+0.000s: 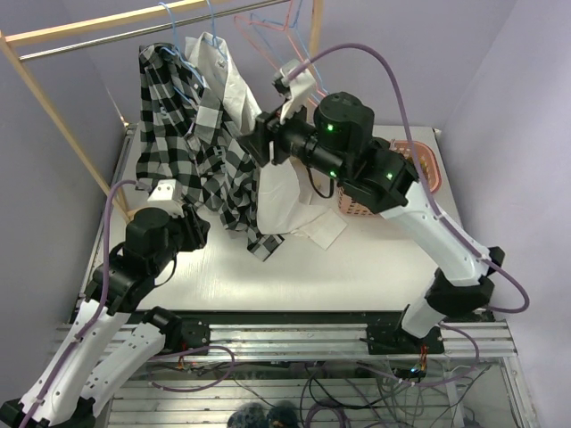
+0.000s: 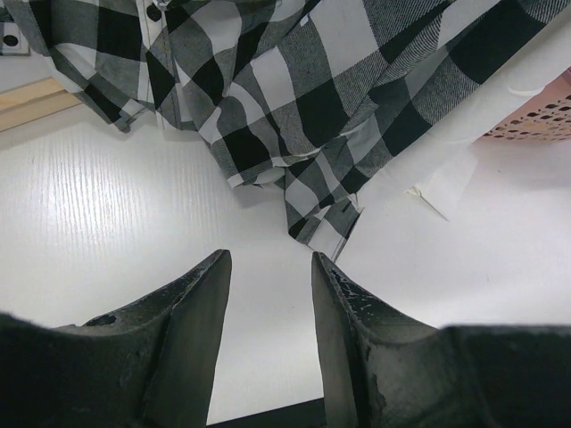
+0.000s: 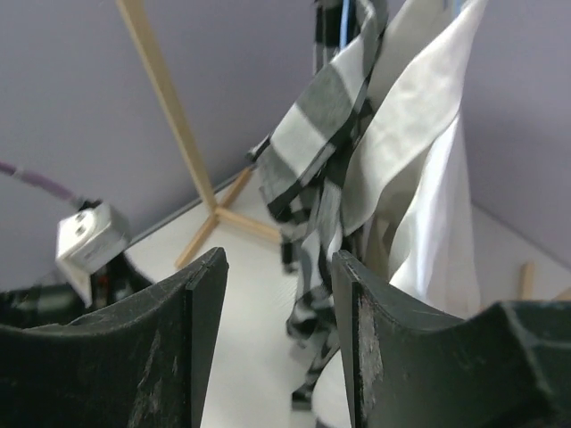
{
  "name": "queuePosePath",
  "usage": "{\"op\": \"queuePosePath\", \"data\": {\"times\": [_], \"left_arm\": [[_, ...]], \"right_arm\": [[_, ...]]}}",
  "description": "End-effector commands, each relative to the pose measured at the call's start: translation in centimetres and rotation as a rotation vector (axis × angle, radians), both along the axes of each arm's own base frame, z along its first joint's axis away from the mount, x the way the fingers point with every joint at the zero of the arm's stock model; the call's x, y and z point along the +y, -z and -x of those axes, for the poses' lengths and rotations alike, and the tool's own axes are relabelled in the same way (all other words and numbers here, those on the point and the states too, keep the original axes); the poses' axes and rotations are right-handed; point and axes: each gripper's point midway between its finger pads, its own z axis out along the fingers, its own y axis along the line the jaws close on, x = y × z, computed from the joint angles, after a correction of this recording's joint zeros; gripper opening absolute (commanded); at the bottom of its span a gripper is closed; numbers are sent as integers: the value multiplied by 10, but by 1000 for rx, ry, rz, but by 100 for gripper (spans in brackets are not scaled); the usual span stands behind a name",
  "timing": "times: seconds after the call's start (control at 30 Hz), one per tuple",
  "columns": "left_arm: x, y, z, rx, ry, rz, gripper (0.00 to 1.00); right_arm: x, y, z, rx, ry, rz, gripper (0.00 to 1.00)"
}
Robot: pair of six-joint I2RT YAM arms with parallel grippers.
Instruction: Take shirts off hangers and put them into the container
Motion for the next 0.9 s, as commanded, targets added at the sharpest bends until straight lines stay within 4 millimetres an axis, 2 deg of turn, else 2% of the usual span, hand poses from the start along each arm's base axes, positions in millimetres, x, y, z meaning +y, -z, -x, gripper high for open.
{"op": "queuePosePath", "data": {"times": [0.0, 0.17, 0.33, 0.63, 0.7, 0.73, 0.8, 0.83, 0.87], "left_arm": [[0, -4, -1, -9, -9, 1, 53], [0, -5, 0, -12, -12, 3, 53], [-1, -4, 0, -8, -9, -1, 53], [-1, -5, 1, -10, -10, -1, 53], [-1, -4, 1, -10, -10, -2, 53], [-1, -4, 1, -8, -10, -2, 53], [-1, -3, 1, -5, -10, -4, 53], [-1, -3, 1, -5, -10, -5, 53], [-2, -3, 1, -4, -9, -4, 53]], "right_arm": [[6, -18, -26, -131, 76, 35, 51], [32, 8, -43, -127, 68, 88, 52], [46, 31, -58, -136, 88, 116, 52], [60, 50, -82, -154, 149, 162, 50], [59, 50, -85, -164, 165, 153, 43], [58, 51, -86, -168, 175, 148, 36], [55, 49, -87, -174, 191, 132, 10], [54, 49, -88, -178, 198, 125, 2], [52, 46, -87, -184, 203, 113, 0]]}}
